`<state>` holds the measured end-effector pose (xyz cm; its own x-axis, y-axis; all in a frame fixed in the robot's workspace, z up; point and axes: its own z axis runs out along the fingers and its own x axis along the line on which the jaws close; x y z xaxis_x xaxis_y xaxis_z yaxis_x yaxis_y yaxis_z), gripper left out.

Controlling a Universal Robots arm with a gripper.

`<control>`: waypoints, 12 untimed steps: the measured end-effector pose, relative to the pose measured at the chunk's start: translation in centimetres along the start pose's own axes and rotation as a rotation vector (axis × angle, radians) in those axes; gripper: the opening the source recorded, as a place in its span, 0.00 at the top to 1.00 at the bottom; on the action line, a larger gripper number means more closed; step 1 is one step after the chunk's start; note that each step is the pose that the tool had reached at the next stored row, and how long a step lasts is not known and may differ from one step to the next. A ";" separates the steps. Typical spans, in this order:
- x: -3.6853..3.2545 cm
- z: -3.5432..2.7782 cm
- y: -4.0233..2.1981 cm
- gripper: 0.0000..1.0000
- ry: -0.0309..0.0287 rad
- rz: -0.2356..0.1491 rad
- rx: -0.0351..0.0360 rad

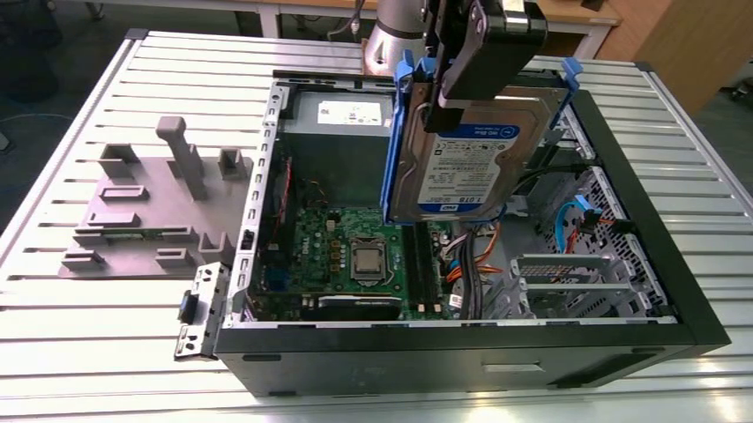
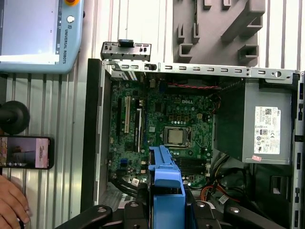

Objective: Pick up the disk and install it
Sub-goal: 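Insert the disk into the insertion slot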

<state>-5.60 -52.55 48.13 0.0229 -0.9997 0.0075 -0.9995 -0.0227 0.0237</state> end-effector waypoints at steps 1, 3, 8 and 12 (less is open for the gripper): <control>0.00 0.00 0.00 0.64 0.0000 0.000 0.0000; 0.00 0.00 0.00 0.64 0.0001 0.000 0.0000; 0.52 0.05 0.01 0.64 0.0001 0.000 0.0000; 1.38 0.22 -0.21 0.64 -0.0001 0.000 0.0001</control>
<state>-5.37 -53.92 47.92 0.0229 -0.9997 0.0074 -0.9995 -0.0227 0.0237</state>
